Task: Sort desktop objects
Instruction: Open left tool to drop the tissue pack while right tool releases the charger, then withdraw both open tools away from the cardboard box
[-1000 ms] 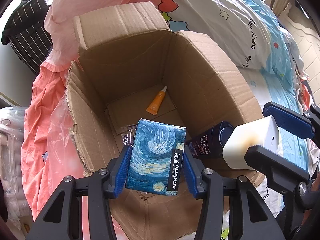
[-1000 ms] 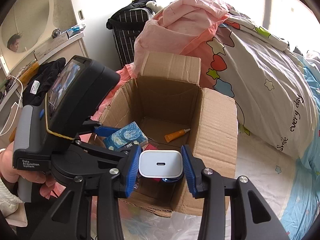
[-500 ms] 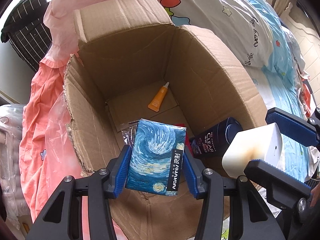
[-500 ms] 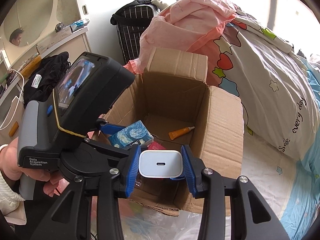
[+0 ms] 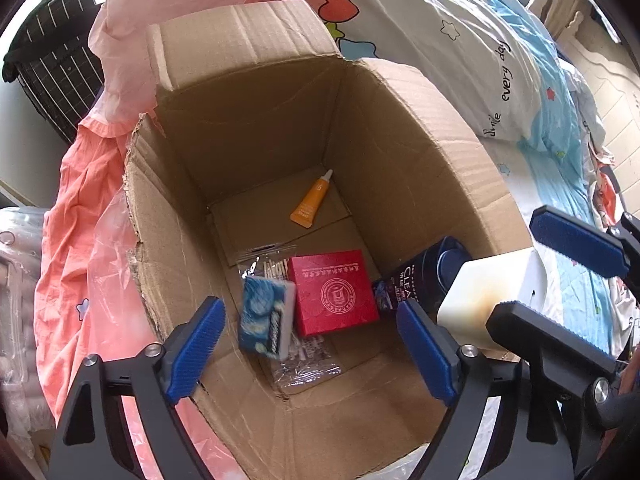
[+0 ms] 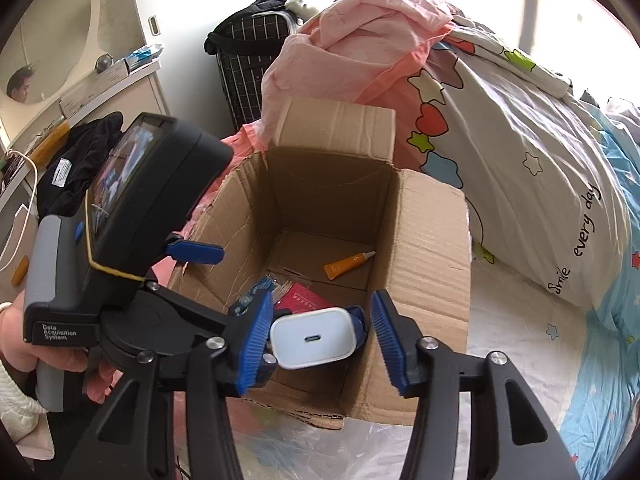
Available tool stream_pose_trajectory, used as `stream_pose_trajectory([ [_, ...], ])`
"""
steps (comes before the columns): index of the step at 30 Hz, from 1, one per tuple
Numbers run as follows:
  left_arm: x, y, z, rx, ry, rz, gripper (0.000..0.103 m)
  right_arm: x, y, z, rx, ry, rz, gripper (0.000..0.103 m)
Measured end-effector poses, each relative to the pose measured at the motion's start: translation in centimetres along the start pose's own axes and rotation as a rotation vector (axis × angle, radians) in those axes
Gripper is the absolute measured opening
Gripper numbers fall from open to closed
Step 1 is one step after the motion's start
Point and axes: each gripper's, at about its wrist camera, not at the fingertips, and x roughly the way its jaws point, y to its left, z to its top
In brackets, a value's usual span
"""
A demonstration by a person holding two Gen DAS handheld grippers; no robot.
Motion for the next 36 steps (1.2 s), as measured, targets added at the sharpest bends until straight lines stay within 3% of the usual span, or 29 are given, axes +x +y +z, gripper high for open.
stream_pose_trajectory([
  [15, -0.4, -0.5, 0.1, 0.002, -0.004, 0.017, 0.098, -0.5, 0.4, 0.1, -0.027, 0.005, -0.004, 0.053],
  [29, -0.8, -0.5, 0.1, 0.01, -0.023, 0.023, 0.098, -0.9, -0.1, 0.1, 0.01, 0.015, -0.02, 0.07],
  [36, -1.0, -0.7, 0.1, 0.008, -0.023, 0.017, 0.098, -1.5, 0.0, 0.1, 0.002, 0.008, -0.034, 0.071],
])
